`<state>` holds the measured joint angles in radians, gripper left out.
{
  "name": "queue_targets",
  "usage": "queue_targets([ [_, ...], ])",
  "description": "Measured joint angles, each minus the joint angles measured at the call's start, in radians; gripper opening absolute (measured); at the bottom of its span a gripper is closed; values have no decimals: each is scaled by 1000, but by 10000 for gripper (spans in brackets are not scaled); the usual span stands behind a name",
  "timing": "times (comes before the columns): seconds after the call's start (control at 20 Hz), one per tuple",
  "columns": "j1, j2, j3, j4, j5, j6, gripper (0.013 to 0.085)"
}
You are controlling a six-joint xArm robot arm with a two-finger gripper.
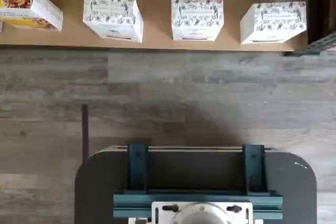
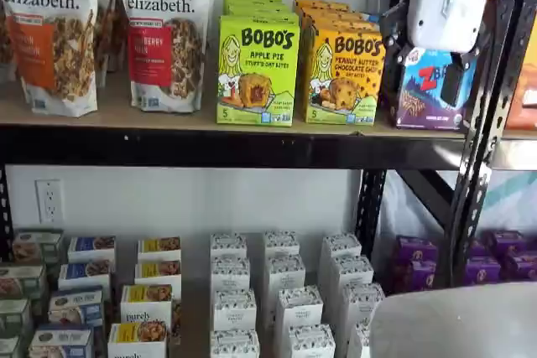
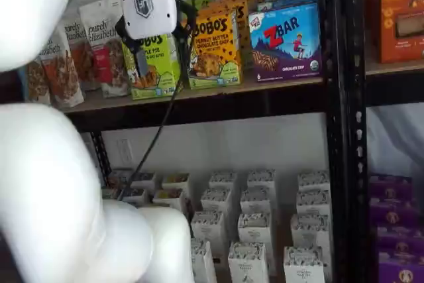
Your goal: Pick up the orange box on the top shelf, the fifth box from the left
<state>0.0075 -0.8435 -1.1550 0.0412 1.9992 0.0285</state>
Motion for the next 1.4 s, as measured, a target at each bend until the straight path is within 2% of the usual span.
queue_targets([
  [0.05, -27, 10, -8, 31, 19, -11, 850],
  [0.1, -86, 29, -23, 93, 54, -34, 850],
  [0.15, -107, 36, -28, 121, 67, -44, 850],
  [0.35, -113, 42, -32, 137, 72, -46, 850],
  [0.55, -92, 45, -26, 127, 37, -36, 850],
  [0.75, -49, 56, -19, 103, -40, -13, 850],
  [1.0, 2, 132, -50, 79, -121, 23, 850],
  [1.2, 53, 191, -79, 5, -178, 48, 850],
  [1.4, 37, 267, -128, -14, -193, 30, 850],
])
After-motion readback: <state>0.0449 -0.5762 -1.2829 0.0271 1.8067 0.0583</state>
